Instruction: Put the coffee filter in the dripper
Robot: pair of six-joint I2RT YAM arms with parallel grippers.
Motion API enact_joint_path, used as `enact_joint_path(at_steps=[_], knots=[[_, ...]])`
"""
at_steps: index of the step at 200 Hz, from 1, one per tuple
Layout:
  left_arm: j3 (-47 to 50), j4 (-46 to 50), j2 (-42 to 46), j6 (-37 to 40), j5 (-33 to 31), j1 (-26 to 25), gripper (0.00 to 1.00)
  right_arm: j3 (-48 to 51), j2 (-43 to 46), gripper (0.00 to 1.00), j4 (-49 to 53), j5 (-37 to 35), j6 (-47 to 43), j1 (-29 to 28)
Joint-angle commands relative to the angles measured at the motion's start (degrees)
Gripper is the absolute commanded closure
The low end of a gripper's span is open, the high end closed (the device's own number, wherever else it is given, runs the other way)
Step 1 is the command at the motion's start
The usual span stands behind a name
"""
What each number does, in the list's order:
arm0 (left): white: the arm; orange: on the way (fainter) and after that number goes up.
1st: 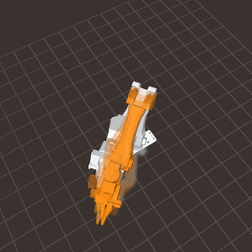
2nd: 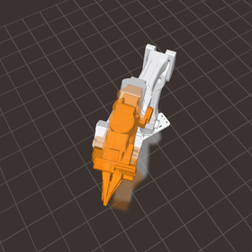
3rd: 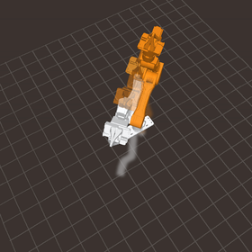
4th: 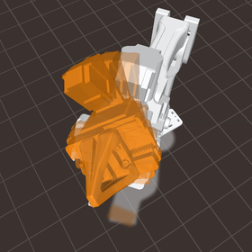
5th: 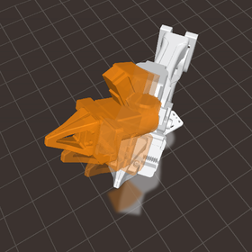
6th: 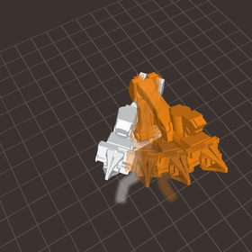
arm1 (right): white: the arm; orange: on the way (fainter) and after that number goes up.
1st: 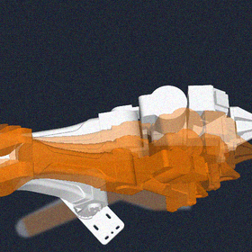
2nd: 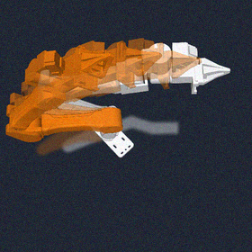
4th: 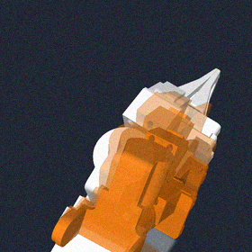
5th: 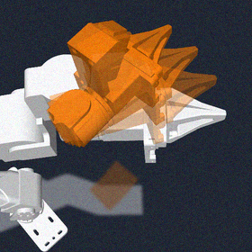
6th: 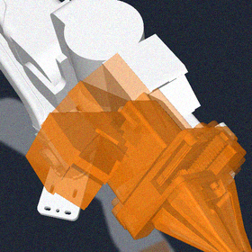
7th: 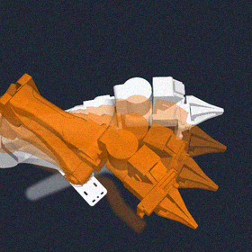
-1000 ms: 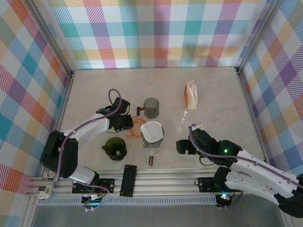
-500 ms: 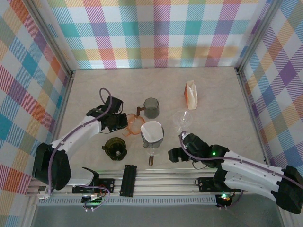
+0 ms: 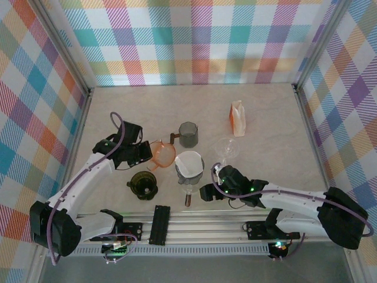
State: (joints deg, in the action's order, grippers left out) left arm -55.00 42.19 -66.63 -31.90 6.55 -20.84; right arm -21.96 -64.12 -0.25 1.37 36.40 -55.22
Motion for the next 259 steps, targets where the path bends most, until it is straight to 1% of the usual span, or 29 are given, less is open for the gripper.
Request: enact_joint_path(at_steps=[1,62,112,155,184,220,259], knots=[[-0.93,1.23,2.85,-0.43,1.21,1.13,1.00,0.25,-1.32,0.20,-5.95,1.03,-0.75,-0.52],[-4.10,5.05,5.58,0.60,0.73,2.60,1.00,-0.02,-5.14,0.24,-10.31,0.27,-0.71,-0.59],[-2.86,6.89,7.20,1.57,0.28,3.91,1.00,-1.99,-10.17,0.23,-14.38,-2.41,-0.26,-0.59],[-2.06,7.98,9.57,1.69,-2.86,6.14,1.00,-6.77,-17.52,0.24,-17.28,-4.46,-0.14,-0.50],[-1.59,7.75,12.61,0.99,-8.08,6.42,1.00,-10.87,-22.87,0.24,-18.62,-5.73,-0.39,-0.22],[-1.04,7.79,13.20,-0.06,-9.09,6.73,1.00,-17.06,-30.05,0.24,-19.63,-6.79,-0.05,1.07],[0.56,7.24,14.65,-0.92,-10.43,7.22,1.00,-24.50,-37.27,0.25,-20.02,-4.58,-0.89,3.22]])
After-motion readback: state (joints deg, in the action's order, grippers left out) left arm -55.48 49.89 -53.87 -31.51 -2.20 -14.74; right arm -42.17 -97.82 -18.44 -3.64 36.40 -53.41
